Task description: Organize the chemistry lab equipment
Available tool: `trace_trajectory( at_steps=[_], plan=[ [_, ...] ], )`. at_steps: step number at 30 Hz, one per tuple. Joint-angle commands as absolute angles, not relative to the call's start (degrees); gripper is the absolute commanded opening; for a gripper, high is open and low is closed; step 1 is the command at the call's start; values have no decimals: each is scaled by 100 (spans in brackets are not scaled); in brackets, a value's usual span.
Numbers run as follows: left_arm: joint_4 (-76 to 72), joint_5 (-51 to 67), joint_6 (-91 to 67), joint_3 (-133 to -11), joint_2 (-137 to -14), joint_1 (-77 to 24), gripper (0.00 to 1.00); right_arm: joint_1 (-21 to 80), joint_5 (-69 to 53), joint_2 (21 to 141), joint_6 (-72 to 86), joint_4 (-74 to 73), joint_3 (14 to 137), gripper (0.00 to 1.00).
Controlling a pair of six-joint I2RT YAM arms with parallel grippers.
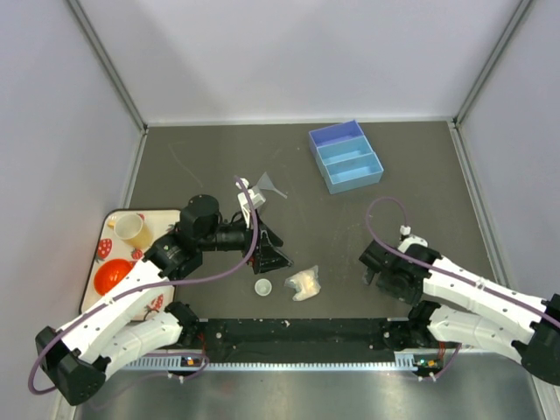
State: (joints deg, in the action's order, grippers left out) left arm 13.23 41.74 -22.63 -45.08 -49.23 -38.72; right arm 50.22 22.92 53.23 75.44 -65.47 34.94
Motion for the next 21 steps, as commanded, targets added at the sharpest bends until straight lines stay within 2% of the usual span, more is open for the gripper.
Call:
trace_trajectory(
  at_steps=[1, 10, 21],
  plan=[
    [1037, 4289, -2312, -4518, -4948, -3858, 99, 5080, 2505, 5299, 7936, -6662, 3445, 99],
    [1134, 4254, -2285, -4544, -4975, -3867, 99, 4861, 3032, 5625, 8209, -6680, 3410, 99],
    [1134, 4245, -2276, -4544, -5054, -3858, 99, 4158, 3138, 5651, 7700, -6232, 3182, 99]
  ],
)
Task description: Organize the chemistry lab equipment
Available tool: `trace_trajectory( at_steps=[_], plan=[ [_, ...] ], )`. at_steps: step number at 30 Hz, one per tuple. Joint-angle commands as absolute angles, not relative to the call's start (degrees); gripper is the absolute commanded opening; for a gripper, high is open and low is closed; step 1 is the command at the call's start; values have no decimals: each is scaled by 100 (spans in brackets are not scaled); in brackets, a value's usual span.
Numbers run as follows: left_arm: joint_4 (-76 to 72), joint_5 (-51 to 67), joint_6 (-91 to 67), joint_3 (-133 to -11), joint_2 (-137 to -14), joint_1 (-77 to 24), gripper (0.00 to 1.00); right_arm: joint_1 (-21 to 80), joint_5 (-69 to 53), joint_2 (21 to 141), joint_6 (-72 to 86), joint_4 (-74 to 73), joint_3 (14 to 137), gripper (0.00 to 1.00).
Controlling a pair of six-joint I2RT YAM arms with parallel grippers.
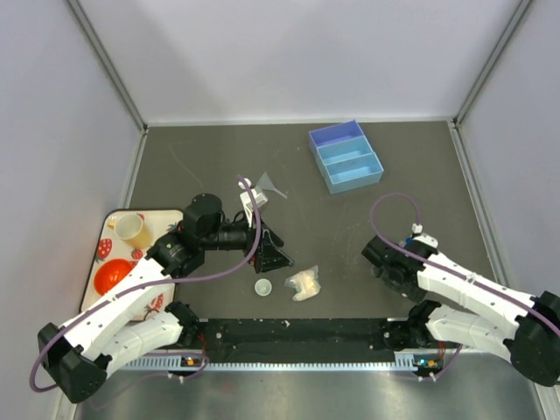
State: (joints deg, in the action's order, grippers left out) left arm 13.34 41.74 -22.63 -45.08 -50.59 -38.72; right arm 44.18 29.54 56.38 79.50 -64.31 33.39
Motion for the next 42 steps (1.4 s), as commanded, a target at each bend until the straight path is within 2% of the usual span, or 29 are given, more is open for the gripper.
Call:
trace_trajectory(
  at_steps=[1, 10, 22, 42],
  plan=[
    [1142, 4236, -2268, -4544, -5062, -3867, 99, 4027, 3112, 5651, 7621, -6144, 3129, 99],
    [1143, 4227, -2268, -4535, -5089, -3867, 99, 3586, 3138, 5976, 7049, -5529, 3260, 99],
    [1204, 4175, -2215, -4553, -5133, -3867, 99, 2321, 2857, 6732, 5776, -4466, 3611, 99],
    [1274, 4122, -2180, -4526, -5054, -3867, 99, 528, 2874, 8498, 4913, -3604, 4710, 99]
  ],
)
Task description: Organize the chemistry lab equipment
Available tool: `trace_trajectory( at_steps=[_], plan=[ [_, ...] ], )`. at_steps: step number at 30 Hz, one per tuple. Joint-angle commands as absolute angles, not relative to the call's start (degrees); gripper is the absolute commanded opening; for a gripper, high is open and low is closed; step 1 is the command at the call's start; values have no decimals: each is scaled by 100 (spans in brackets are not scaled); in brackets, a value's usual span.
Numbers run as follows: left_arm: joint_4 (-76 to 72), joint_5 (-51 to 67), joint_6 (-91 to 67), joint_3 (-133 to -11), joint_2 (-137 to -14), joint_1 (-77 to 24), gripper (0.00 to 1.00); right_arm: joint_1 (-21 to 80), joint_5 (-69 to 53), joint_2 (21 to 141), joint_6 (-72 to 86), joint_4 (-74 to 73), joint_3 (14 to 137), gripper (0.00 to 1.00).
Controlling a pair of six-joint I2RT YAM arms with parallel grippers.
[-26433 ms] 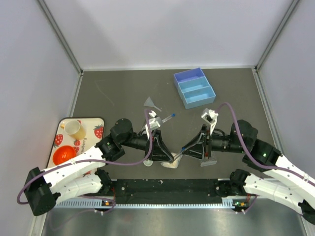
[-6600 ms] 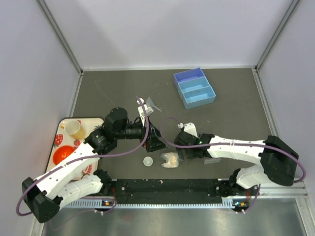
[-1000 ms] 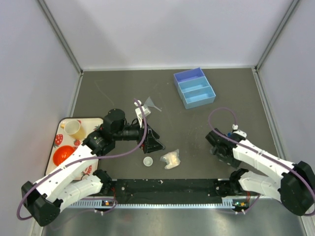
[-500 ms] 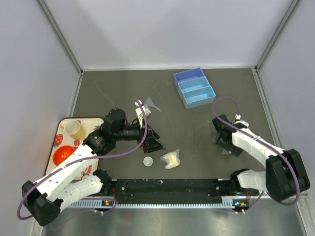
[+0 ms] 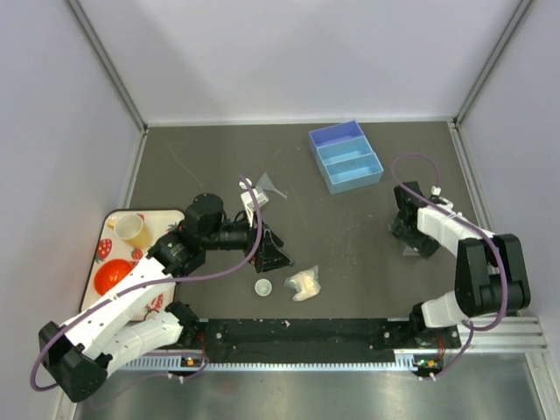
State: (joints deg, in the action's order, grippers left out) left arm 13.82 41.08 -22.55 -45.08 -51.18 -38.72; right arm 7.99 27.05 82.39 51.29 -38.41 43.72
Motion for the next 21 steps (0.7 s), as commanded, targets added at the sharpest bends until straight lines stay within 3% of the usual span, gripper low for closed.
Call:
trace_trajectory(
  at_steps=[1, 10, 21],
  plan=[
    [1274, 4122, -2171, -4518, -5054, -3867, 99, 475, 2883, 8664, 4861, -3604, 4772, 99],
    [1257, 4131, -2180, -4518, -5089, -3858, 99, 44, 2461, 9334, 4737, -3419, 5326, 99],
    [1511, 3640, -2171, -4913, -5449, -3858, 99, 588, 2154, 8211, 4123, -3559, 5440, 99]
  ],
)
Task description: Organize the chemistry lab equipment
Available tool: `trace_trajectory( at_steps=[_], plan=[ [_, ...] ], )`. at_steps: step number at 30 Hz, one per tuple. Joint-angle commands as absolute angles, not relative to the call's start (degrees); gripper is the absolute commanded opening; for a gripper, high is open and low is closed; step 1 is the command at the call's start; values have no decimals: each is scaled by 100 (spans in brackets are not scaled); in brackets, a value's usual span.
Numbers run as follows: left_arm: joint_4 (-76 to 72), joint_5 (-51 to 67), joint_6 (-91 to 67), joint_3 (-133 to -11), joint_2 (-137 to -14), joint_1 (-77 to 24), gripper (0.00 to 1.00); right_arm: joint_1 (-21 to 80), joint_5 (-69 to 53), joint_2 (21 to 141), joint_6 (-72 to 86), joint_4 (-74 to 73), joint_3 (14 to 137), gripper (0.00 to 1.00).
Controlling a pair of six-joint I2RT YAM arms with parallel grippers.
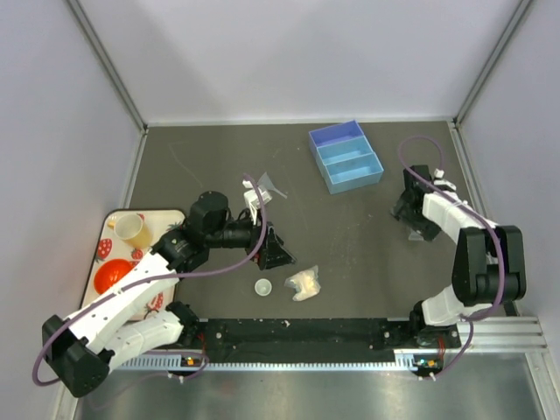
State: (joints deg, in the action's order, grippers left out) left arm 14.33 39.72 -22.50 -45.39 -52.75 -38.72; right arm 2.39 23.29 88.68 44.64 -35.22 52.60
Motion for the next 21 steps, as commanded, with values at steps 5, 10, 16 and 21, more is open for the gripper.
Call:
trace_trajectory(
  at_steps=[5, 10, 16, 21],
  plan=[
    [1740, 3156, -2285, -5316, -5677, -3832, 99, 1413, 1969, 7682, 3850, -3612, 5659, 99],
    [2091, 2751, -2408, -5782, -6143, -3499, 99, 1924, 1794, 7681, 3507, -3438, 6195, 99],
    [2022, 2857, -2654, -6248, -6697, -2989, 99, 1995, 1301, 8576, 3410, -2979, 7212, 99],
    [2083, 2944, -2681, -6583, -7066, -2690, 99, 2004, 1274, 9859, 3594, -2962, 8128, 97]
  ],
)
